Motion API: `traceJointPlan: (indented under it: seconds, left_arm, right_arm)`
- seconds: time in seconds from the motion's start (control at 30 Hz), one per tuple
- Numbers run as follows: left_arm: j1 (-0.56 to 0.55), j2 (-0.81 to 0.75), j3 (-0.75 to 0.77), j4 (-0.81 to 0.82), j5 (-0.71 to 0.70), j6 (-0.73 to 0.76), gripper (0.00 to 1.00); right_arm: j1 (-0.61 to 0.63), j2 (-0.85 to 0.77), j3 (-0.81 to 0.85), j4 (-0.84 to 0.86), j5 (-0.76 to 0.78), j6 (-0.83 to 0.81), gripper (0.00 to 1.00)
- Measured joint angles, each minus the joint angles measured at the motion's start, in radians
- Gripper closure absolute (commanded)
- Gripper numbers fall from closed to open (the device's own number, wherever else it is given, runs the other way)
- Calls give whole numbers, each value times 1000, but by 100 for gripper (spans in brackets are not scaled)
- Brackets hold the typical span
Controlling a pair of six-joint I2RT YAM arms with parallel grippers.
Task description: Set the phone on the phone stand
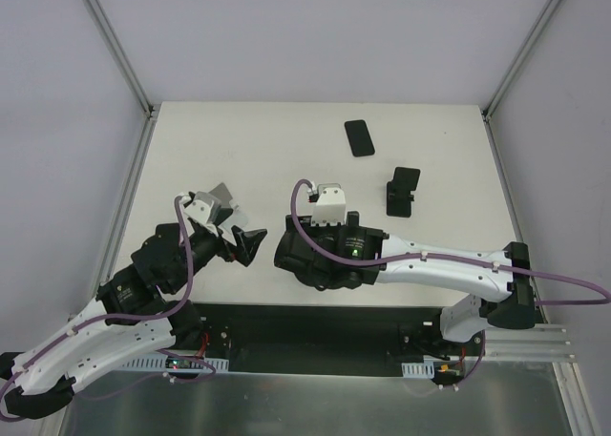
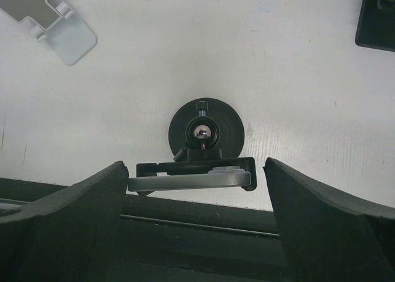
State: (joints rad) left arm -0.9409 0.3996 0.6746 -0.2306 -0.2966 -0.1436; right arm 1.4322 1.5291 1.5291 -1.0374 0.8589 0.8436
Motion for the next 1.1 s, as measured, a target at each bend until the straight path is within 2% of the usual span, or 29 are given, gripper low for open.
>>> traceJointPlan:
  seconds: [0.13, 0.4, 0.5, 0.57, 0.7, 0.8, 0.83, 0.87, 0.9, 0.93, 0.97, 1.1]
  left_arm:
    - [0, -1, -2, -2, -1, 0, 5]
    - [0, -1, -2, -2, 0, -1, 5]
    - [0, -2, -2, -3, 0, -2, 2]
    - [0, -5, -2, -3, 0, -4, 1]
    - [0, -13, -2, -4, 0, -5, 1]
    - [0, -16, -2, -5, 0, -5, 1]
    - [0, -19, -2, -6, 0, -5, 1]
    - [0, -21, -2, -8, 0, -5, 1]
    - [0, -25, -2, -11, 0, -5, 1]
    - [0, -27, -2, -12, 0, -5, 1]
    - [0, -27, -2, -14, 0, -5, 1]
    - [0, -27, -3, -16, 0, -5, 2]
  right_arm:
    - [0, 0, -2, -2, 6, 12, 12]
    - [0, 11, -3, 12, 8, 9, 16]
    - [0, 23, -9, 16, 8, 10, 22]
    - [0, 28, -15, 16, 8, 10, 31]
    - [-1, 30, -23, 19, 16, 12, 34]
    - [-4, 30, -23, 20, 21, 13, 54]
    - [-7, 30, -23, 21, 24, 13, 67]
    - [-10, 30, -24, 23, 27, 13, 73]
    - [-14, 30, -24, 24, 29, 13, 89]
    - [-18, 30, -24, 26, 31, 12, 95]
    - [-24, 30, -24, 28, 31, 11, 99]
    - [-58, 30, -24, 18, 45, 3, 100]
